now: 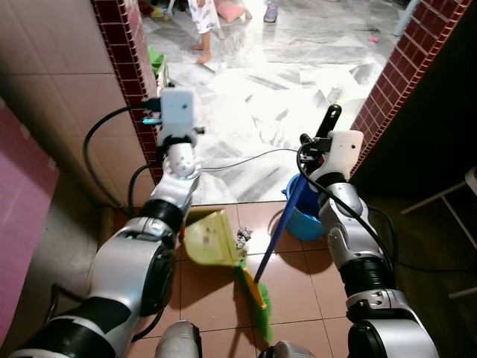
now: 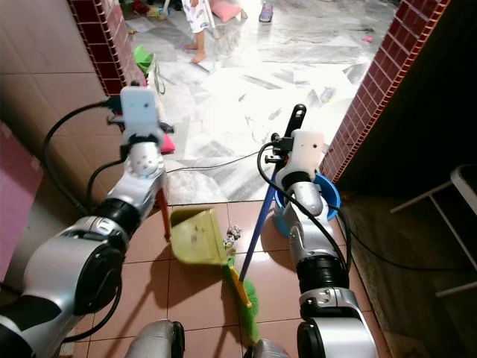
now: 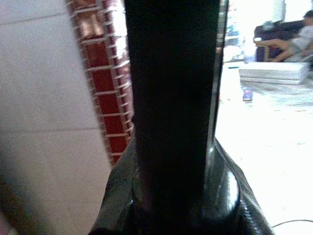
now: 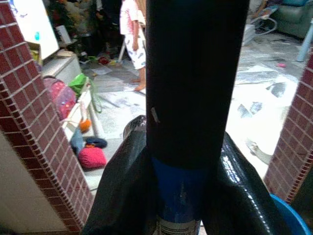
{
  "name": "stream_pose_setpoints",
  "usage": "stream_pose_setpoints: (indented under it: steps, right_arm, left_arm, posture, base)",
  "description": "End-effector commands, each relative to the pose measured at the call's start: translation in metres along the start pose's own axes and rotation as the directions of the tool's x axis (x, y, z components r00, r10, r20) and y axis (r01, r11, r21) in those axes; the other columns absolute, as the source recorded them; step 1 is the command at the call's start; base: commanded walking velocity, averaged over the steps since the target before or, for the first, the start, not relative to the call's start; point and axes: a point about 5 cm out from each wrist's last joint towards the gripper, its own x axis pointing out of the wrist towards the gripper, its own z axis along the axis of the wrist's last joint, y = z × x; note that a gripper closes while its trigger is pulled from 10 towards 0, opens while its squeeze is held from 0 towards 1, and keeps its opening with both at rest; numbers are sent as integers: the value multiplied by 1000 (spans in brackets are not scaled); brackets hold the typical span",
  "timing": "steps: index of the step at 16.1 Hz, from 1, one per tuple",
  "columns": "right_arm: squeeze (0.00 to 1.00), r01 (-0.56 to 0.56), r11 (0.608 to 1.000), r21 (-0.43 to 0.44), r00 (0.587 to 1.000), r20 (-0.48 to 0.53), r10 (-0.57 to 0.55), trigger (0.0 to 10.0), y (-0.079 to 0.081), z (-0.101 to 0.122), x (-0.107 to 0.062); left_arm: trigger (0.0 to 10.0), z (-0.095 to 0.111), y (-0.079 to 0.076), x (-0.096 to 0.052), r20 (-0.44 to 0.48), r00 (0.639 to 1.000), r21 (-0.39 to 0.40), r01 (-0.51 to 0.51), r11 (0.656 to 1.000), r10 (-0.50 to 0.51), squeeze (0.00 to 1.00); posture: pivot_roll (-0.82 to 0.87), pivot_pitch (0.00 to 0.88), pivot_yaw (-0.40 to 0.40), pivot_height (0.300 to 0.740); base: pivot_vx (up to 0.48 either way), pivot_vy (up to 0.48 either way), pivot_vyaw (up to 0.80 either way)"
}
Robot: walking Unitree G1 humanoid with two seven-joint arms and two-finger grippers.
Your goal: Sweep floor
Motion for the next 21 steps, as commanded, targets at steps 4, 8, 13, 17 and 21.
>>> stream_pose_setpoints:
  steps: [4,8,13,17,21]
  right_arm:
    - [0,67,996,-65,998,-13,-68,10000,-14,-2,-5]
    - [0,42,994,-100,999,-11,-44,10000,-17,0,-5]
    - [0,-325,937,-127,945,-7,327,10000,6,16,-3]
    - [0,-266,938,-222,958,44,283,10000,-5,34,3]
    - [0,-270,925,-267,940,133,313,10000,-2,64,8]
  left_arm:
    - [10000,-24,-8,-17,-66,995,23,71,997,-70,0]
    - [10000,-16,4,-12,18,999,-2,32,999,-32,0]
    - [10000,-61,38,-29,-172,978,-26,-126,992,120,0]
    - [10000,-74,29,-42,-242,967,-75,-106,992,85,0]
    - [10000,-84,25,-55,-250,966,-80,-83,993,60,0]
  posture:
    - [-115,60,3,740]
    - [-101,67,-8,740]
    - [-106,71,-13,740]
    - [-112,82,-16,740]
    - [-113,103,-17,740]
  base:
    - [0,0,0]
    - [0,0,0]
    - [0,0,0]
    - [0,0,0]
    - [0,0,0]
